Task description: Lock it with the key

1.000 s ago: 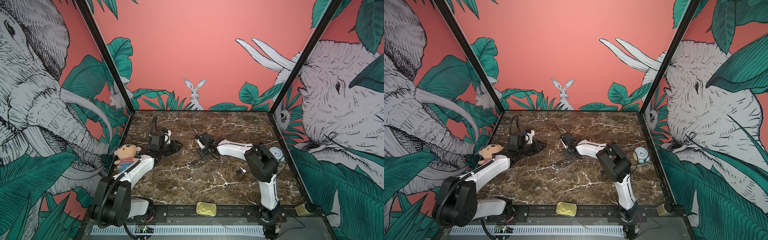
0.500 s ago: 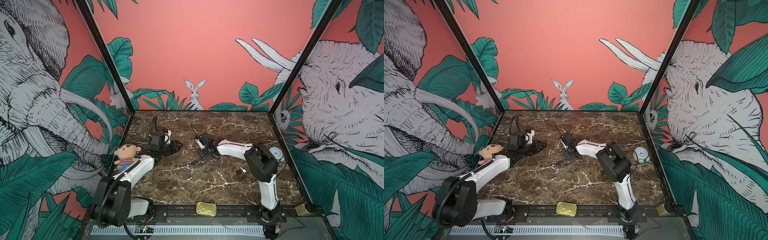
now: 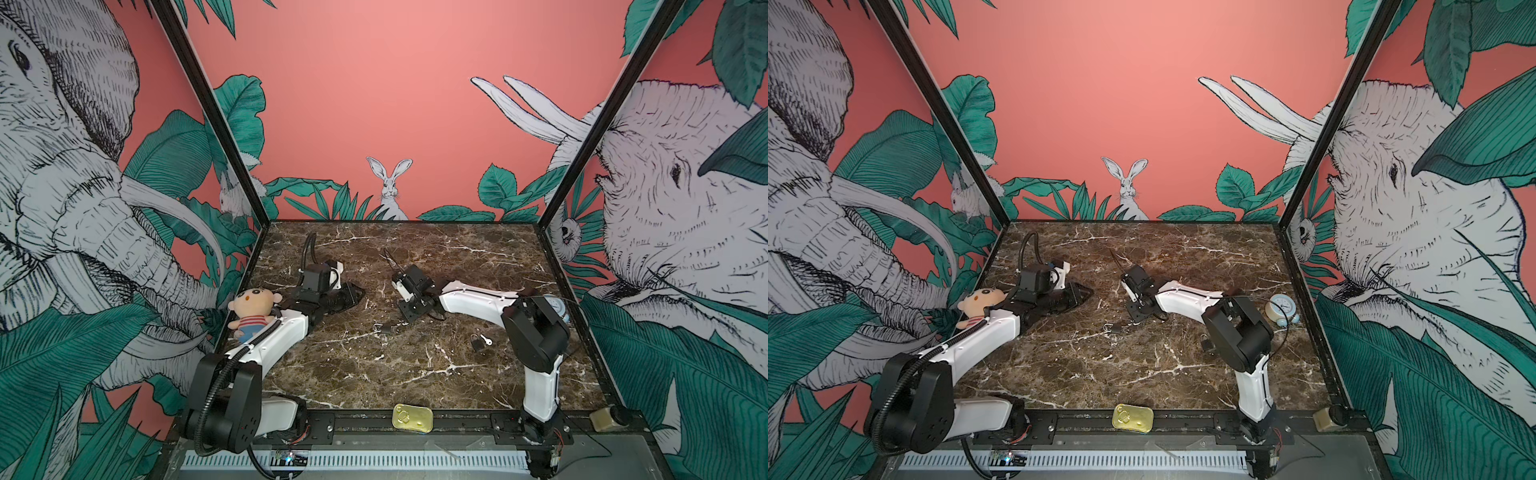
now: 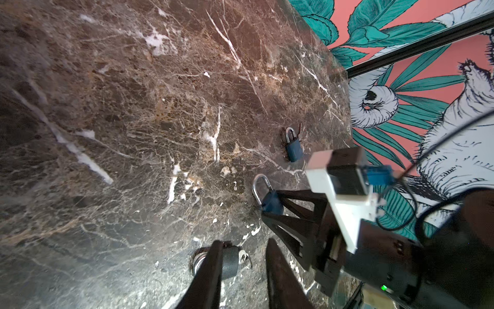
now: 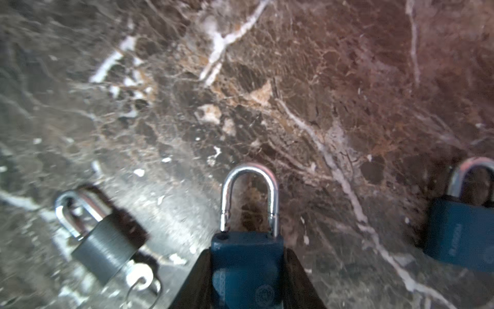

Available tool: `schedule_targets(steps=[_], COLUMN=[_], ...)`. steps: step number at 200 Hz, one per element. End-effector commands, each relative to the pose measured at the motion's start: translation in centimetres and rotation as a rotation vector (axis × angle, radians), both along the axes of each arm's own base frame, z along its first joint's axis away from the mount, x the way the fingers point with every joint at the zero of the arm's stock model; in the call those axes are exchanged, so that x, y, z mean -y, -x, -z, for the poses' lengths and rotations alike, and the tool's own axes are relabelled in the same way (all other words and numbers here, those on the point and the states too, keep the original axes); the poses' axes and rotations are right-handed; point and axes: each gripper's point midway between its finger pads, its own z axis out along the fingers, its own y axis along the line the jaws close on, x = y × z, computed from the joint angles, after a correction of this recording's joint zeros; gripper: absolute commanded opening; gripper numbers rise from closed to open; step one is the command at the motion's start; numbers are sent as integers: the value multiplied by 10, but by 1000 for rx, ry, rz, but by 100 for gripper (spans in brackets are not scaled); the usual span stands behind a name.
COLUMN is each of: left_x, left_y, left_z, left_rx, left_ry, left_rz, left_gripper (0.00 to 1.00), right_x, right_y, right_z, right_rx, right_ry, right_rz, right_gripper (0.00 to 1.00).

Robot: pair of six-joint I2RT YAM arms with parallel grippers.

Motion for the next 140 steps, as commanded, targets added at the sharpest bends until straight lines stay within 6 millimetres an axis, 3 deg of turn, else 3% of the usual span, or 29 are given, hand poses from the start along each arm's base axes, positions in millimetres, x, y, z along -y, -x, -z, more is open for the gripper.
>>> schedule_targets(steps=[1,21,26,56,82,104,119,123,140], left_x=[7,16,18,36,64,84,88,89,91], left_y=[-1,1,1,3,15,20,20,19,19], left_z=[-16,-22,-24,-40,-55,-57,-57,-56,-56], left_rx=[41,60,71,119,150,155,150,146,142], left_ry=[18,36,44,101,147,178,199,204,206], left_rz=[48,90,101,152,245,300,308,309,318], left_gripper=[31,31,31,32,34,34,34,34,34], right_x=[-10,-14,-11,-14,-16,-17,-17,-16,-15], right_y=[9,17,24,33,39,42,43,43,44], right_z=[-46,-69,-62,-83,-99,-106,-101,-113,-116], right_rx=[56,74,57,67,81,96,96,116,123], right_ry=[-77,-123,-115,-174,-212,-234,-237,-260,-271], right_rz=[-44,-67,-72,-86,-97,-99,-96,-95,-85], right_gripper=[12,12,12,11,11,11,11,11,11])
